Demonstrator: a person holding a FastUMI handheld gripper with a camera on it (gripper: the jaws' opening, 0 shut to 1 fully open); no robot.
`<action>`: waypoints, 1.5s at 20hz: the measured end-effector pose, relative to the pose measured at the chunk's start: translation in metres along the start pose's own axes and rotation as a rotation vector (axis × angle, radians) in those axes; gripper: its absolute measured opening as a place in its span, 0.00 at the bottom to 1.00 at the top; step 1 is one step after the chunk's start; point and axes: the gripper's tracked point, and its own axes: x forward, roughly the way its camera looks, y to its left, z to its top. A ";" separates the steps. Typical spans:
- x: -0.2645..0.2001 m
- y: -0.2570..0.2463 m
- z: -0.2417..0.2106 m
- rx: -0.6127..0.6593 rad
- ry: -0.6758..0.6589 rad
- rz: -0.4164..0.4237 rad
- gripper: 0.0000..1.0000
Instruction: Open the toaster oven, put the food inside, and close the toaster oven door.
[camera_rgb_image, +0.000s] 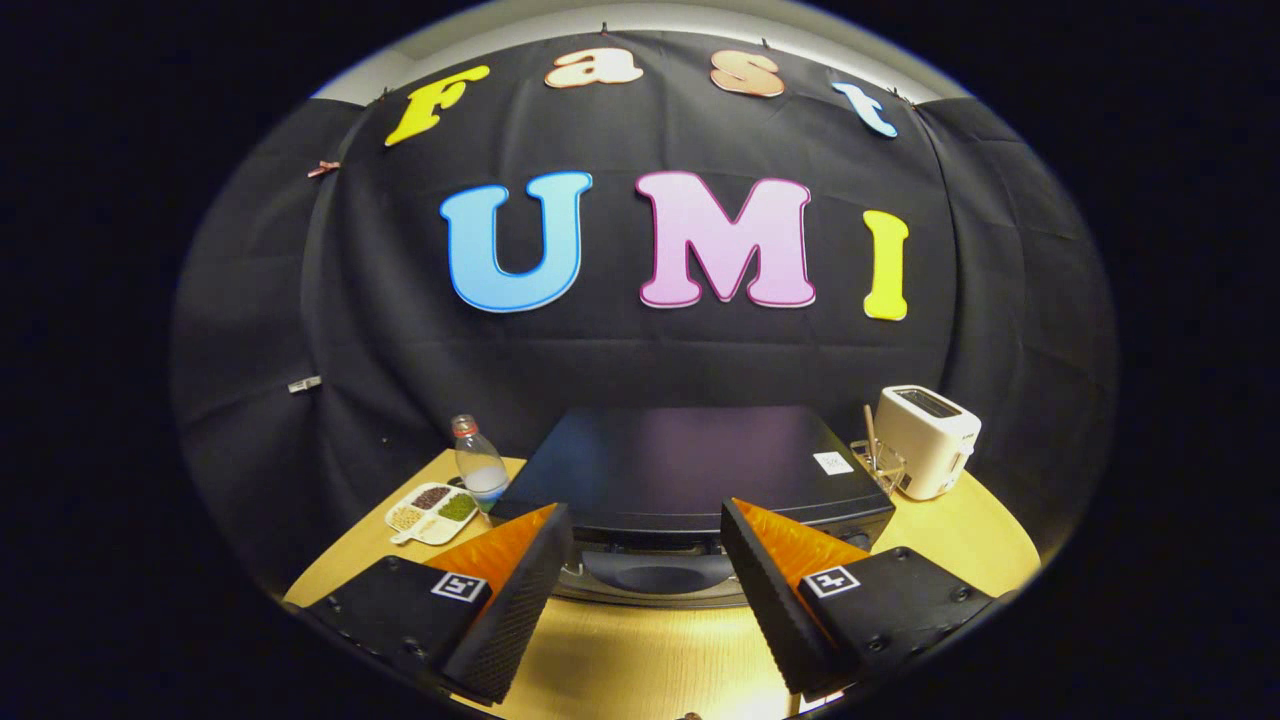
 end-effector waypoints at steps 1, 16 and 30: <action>0.008 -0.001 -0.008 -0.003 0.019 -0.010 0.99; 0.028 -0.009 -0.048 0.021 0.115 -0.070 0.99; -0.084 -0.013 -0.160 0.055 0.394 -0.036 0.99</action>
